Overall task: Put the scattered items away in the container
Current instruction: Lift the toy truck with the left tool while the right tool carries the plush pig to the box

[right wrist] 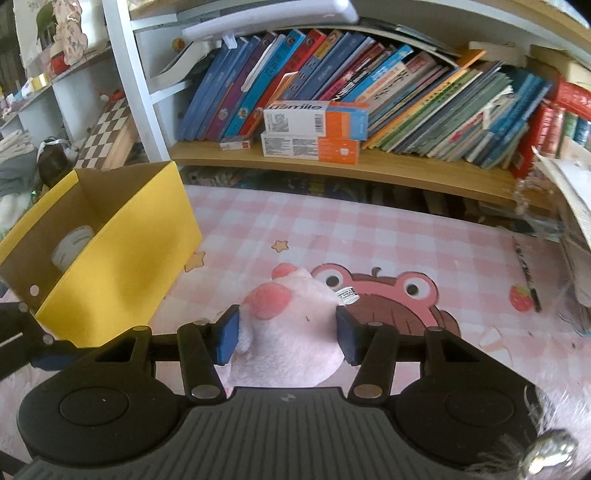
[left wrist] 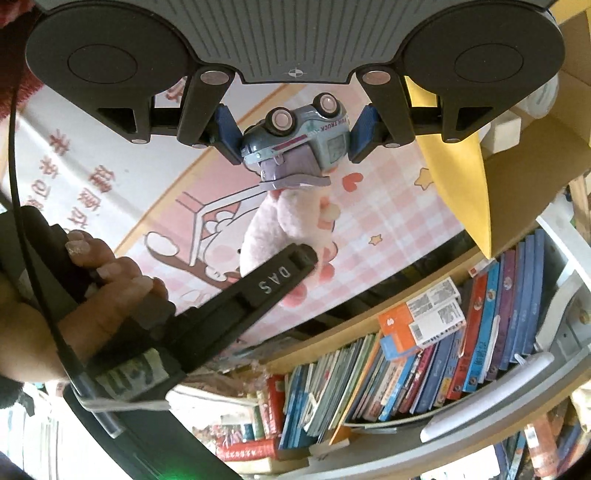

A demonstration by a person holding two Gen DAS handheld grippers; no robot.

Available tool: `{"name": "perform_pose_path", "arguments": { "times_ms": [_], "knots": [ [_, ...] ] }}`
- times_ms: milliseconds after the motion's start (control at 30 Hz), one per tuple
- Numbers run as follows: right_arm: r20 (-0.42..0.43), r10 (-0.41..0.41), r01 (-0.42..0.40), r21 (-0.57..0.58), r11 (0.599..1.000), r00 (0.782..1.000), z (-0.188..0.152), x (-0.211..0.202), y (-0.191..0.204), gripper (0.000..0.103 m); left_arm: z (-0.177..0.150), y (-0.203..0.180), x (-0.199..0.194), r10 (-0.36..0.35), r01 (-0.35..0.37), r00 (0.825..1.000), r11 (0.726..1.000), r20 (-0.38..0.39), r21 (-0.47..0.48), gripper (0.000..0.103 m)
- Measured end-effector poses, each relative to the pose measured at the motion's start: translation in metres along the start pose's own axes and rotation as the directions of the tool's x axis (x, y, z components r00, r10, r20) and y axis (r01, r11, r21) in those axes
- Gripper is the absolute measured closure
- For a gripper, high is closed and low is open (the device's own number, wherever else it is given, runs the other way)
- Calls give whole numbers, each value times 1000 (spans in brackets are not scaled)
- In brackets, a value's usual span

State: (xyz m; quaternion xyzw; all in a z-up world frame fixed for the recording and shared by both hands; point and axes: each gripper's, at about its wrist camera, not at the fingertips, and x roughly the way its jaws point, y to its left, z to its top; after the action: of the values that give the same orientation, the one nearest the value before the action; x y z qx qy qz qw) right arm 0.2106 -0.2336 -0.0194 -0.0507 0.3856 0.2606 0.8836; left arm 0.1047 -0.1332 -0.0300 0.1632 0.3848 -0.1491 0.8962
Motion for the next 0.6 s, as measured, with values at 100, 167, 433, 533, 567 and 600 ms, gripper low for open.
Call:
{"name": "perform_pose_path", "arguments": {
  "times_ms": [100,167,433,533,567,600],
  "knots": [
    [5,-16,16,7,1000,1000,-7,-11,2,52,-2,-2,-10,-2,2,1000,1000,19,5,41],
    [8,-28,28,12,1000,1000,-12,-17,4,52,-4,-3,-16,-3,3,1000,1000,31,9,41],
    [36,-104,102,53,993,994,-23,-41,6,52,-10,-5,-42,-7,5,996,1000,91,24,41],
    [41,-124,121,63,991,992,-26,-48,9,52,-12,1,-51,1,-4,993,1000,114,27,41],
    [42,-129,126,67,990,991,-27,-50,10,52,-12,4,-54,2,-5,993,1000,122,27,41],
    [43,-134,131,70,989,990,-28,-52,11,52,-13,6,-57,2,-6,992,1000,129,26,41]
  ]
}}
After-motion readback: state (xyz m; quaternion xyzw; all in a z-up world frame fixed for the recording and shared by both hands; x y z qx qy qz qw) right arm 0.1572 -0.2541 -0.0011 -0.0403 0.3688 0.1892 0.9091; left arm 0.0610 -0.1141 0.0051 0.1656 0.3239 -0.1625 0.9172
